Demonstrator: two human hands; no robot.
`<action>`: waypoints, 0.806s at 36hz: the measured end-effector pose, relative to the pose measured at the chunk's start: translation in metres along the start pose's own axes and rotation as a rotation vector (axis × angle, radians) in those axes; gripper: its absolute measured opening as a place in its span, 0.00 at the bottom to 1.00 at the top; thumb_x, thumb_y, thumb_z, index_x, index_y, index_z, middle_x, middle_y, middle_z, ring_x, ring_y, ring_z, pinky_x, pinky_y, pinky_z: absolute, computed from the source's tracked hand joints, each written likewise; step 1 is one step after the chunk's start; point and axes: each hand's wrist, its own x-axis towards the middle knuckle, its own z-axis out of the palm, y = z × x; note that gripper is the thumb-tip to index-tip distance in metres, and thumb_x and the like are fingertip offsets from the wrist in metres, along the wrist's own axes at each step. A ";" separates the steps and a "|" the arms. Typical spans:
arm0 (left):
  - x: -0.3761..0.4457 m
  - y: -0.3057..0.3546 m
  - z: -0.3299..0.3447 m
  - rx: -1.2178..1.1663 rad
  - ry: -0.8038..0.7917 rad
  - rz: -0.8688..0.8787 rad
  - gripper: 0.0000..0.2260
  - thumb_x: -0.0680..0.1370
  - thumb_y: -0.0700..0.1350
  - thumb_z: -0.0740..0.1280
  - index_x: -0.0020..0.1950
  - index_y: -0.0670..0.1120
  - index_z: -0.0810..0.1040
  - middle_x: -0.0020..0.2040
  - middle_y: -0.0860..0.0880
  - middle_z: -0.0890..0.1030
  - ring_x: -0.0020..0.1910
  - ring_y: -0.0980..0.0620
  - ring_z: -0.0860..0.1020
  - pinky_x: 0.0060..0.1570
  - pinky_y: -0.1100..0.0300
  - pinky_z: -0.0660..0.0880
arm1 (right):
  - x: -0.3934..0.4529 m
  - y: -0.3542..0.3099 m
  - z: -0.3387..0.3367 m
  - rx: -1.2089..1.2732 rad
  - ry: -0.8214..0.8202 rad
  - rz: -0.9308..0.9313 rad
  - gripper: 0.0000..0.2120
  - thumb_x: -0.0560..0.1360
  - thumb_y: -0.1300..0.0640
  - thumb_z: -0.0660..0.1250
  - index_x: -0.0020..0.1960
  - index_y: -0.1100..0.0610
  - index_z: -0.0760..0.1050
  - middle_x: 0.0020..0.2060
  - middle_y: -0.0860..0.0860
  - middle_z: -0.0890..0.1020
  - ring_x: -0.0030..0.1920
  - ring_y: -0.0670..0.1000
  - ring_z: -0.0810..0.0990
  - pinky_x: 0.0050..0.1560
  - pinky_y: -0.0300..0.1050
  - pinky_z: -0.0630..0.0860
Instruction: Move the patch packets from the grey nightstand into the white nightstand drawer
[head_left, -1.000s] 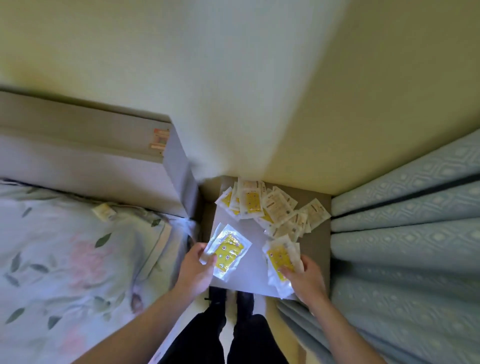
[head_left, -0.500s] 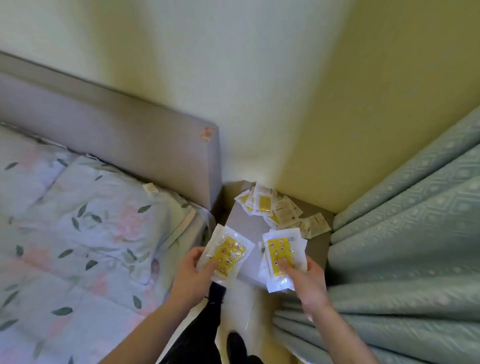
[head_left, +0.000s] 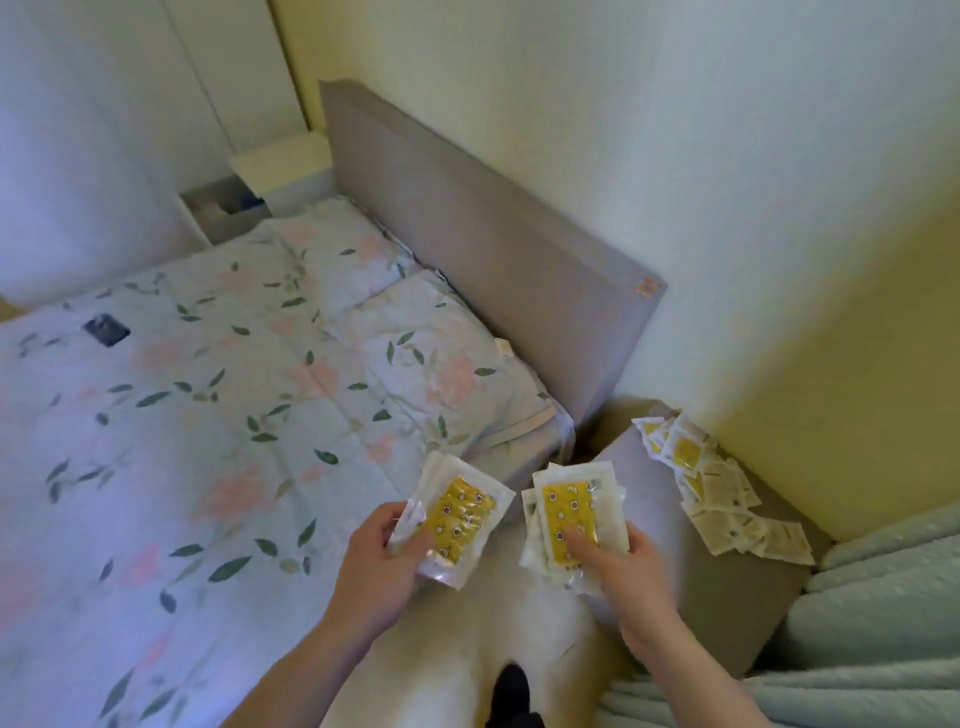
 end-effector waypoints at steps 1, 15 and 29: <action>-0.008 -0.007 -0.017 -0.020 0.034 -0.002 0.05 0.79 0.44 0.70 0.52 0.54 0.80 0.46 0.54 0.85 0.45 0.54 0.84 0.50 0.49 0.82 | -0.008 -0.001 0.015 -0.016 -0.035 -0.012 0.09 0.72 0.60 0.78 0.52 0.54 0.84 0.44 0.51 0.89 0.46 0.52 0.88 0.49 0.51 0.83; -0.145 -0.165 -0.302 -0.281 0.393 -0.082 0.08 0.73 0.45 0.73 0.52 0.50 0.81 0.44 0.50 0.86 0.45 0.47 0.84 0.45 0.52 0.83 | -0.173 0.037 0.301 -0.176 -0.458 -0.122 0.03 0.73 0.59 0.77 0.47 0.55 0.86 0.42 0.53 0.88 0.38 0.49 0.84 0.39 0.42 0.77; -0.241 -0.278 -0.522 -0.448 0.729 -0.123 0.07 0.77 0.41 0.72 0.53 0.50 0.81 0.46 0.50 0.85 0.45 0.49 0.83 0.40 0.57 0.79 | -0.305 0.070 0.530 -0.370 -0.770 -0.125 0.16 0.65 0.54 0.80 0.51 0.56 0.86 0.45 0.55 0.88 0.48 0.59 0.87 0.53 0.57 0.83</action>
